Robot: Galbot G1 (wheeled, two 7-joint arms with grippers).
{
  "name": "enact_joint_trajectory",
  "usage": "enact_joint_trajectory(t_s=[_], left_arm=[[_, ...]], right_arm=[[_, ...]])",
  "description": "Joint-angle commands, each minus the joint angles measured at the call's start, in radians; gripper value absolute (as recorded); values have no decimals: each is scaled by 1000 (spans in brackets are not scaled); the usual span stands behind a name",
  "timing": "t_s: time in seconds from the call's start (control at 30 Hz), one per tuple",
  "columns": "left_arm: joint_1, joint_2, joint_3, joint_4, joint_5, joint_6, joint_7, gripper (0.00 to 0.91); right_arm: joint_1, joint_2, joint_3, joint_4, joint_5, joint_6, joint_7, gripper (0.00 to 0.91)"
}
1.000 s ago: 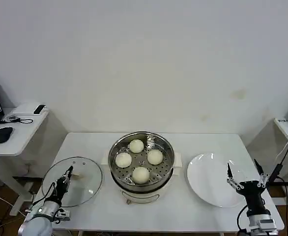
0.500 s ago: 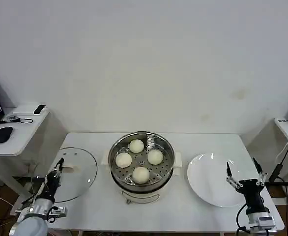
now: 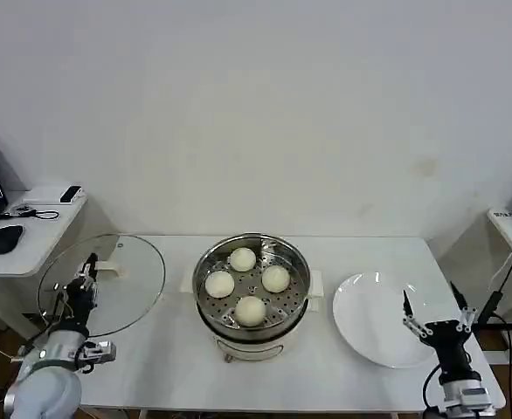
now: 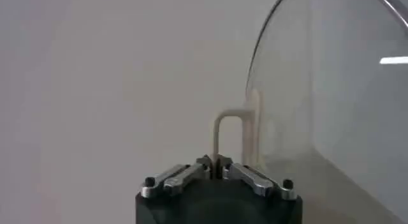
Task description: Take steamed baozi put them in steamer then cover it.
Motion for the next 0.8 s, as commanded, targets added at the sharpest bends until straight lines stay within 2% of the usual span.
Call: enact_joint_trajectory(t_s=[0.03, 0.27, 0.5, 0.8], left_arm=[[-69, 47, 135, -133, -66, 117, 81, 0], [-196, 6, 301, -140, -6, 172, 118, 0], [-294, -88, 448, -119, 96, 236, 192, 0], [-351, -166, 518, -81, 205, 289, 302, 0]], right_arm=[[4, 5, 1, -6, -10, 8, -1, 907], [2, 9, 0, -8, -16, 10, -1, 907], [11, 12, -22, -23, -21, 9, 0, 907], [33, 38, -73, -46, -60, 4, 0, 907]])
